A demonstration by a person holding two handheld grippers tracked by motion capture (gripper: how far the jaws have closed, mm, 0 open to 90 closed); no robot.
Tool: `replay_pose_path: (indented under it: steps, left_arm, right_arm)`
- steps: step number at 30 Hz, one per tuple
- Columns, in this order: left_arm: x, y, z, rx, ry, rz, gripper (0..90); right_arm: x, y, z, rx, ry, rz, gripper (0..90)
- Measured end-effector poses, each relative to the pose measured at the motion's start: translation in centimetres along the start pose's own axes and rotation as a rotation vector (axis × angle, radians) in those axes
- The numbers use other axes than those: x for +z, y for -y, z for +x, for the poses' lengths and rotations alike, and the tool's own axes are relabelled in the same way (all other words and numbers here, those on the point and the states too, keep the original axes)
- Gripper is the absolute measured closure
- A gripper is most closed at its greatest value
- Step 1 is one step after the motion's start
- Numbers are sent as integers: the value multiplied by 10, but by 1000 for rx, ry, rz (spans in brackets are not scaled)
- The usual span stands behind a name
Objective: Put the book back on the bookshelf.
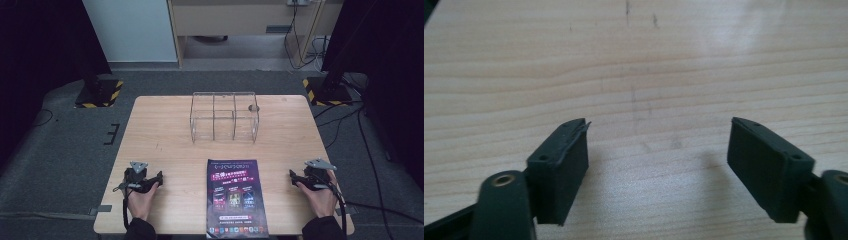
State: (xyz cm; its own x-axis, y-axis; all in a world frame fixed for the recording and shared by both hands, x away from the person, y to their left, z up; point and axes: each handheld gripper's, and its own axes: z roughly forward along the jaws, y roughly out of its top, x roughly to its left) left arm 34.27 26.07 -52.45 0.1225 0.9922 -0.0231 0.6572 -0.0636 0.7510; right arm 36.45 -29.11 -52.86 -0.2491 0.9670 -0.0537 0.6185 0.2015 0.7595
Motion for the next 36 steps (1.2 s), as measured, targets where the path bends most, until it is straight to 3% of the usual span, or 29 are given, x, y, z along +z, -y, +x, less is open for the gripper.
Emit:
replay_pose_path:
  steps: [5, 11, 19, 28, 36]
  left_arm:
    - [-13, -3, -5, -6, 29, -81, 287]
    - [-22, -7, -13, -21, 86, -125, 352]
    - [-32, -13, -29, -7, 136, -149, 424]
    - [-36, -15, -51, 21, 191, -151, 432]
    - [-39, -22, -61, 26, 215, -173, 430]
  right_arm:
    - [-9, -5, 3, 2, -29, -16, 268]
    - [-18, -10, 3, 19, -53, -31, 290]
    - [-26, -15, 4, 35, -71, -56, 307]
    - [-32, -23, 9, 18, -93, -77, 327]
    - [-38, -32, 13, 20, -118, -104, 341]
